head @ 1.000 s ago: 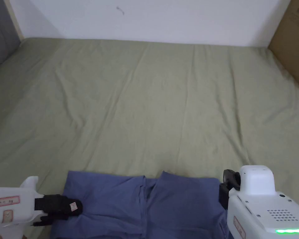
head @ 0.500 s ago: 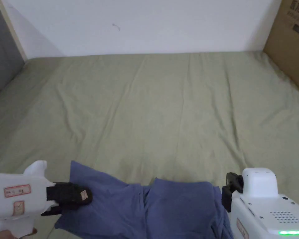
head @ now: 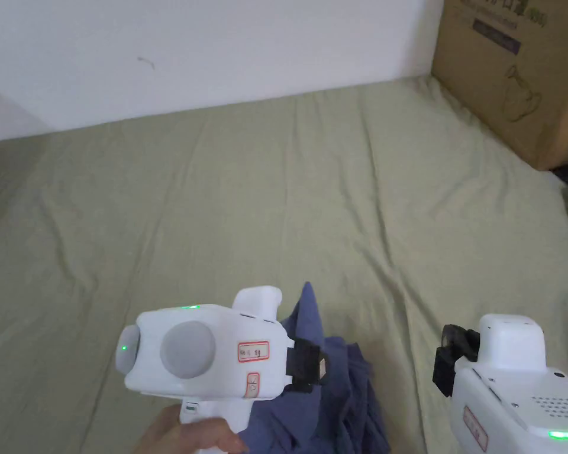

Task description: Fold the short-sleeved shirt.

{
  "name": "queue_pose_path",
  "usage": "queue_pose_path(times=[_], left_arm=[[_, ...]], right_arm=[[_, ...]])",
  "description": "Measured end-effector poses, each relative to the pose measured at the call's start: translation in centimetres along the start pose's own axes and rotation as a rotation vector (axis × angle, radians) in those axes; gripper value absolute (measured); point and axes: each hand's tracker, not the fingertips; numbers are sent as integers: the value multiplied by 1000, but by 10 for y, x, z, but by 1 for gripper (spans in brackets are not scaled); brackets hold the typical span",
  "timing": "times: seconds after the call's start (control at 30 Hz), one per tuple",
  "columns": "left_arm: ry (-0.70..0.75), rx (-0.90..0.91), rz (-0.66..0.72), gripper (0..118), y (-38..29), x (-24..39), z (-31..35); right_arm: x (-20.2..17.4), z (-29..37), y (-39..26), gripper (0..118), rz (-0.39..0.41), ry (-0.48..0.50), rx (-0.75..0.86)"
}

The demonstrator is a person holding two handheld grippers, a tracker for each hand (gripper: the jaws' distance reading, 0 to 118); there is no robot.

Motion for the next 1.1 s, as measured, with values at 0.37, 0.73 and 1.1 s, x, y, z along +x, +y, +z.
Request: queue_pose_path(times=[0.37, 0.73, 1.1], left_arm=[[-49, 86, 215, 87, -15, -51, 20], [2, 17, 335, 0, -47, -79, -16], [-22, -106, 165, 0, -23, -1, -91]], right_arm=[[5, -5, -4, 1, 7, -20, -16], [-15, -8, -12, 1, 65, 40, -43], [5, -6, -12, 1, 34, 9, -43]])
